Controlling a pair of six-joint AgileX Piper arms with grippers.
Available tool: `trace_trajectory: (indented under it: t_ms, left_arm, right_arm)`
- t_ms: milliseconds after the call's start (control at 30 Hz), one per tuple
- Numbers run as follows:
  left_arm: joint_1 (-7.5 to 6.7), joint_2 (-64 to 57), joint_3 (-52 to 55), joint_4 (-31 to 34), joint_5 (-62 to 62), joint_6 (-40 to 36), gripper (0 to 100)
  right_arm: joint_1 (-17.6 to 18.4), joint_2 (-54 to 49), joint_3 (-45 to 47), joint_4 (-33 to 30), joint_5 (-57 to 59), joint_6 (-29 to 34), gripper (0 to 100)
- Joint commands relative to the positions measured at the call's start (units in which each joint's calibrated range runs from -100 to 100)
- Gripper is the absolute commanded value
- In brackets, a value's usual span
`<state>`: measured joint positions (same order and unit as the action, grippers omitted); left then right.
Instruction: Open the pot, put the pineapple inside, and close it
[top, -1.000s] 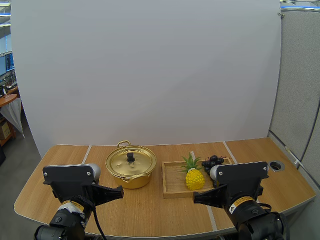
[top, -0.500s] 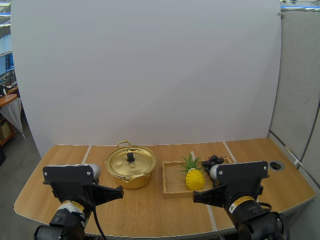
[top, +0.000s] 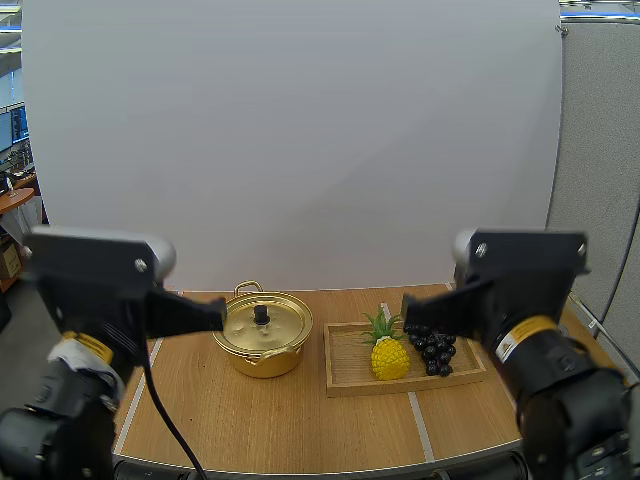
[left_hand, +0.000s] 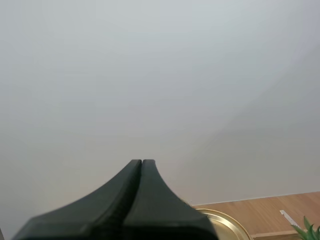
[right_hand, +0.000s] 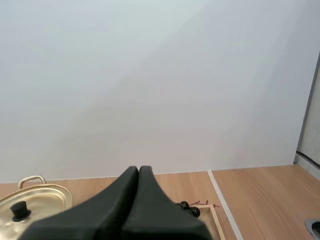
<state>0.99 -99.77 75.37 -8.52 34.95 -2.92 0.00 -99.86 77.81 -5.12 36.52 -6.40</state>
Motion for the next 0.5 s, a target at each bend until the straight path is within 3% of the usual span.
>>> trace_trajectory:
  t_ms: [0,100,267,467]
  left_arm:
    - [0.02,-0.23,-7.29,0.52,9.75,1.63,0]
    - [0.02,-0.23,-8.3,0.4,13.1,1.53,0]
    - [0.02,-0.23,-8.3,-0.61,16.06,1.36,0]
    - [0.02,5.55,-8.67,-1.05,17.55,-0.02,0]
  right_arm:
    - [0.05,-0.14,-12.84,5.12,29.24,-0.32,0]
    - [0.05,-0.14,-15.54,6.83,35.66,-0.32,0]
    - [0.05,-0.14,-16.56,7.32,36.18,-0.32,0]
    - [0.05,3.98,-16.56,7.48,38.39,-5.07,0]
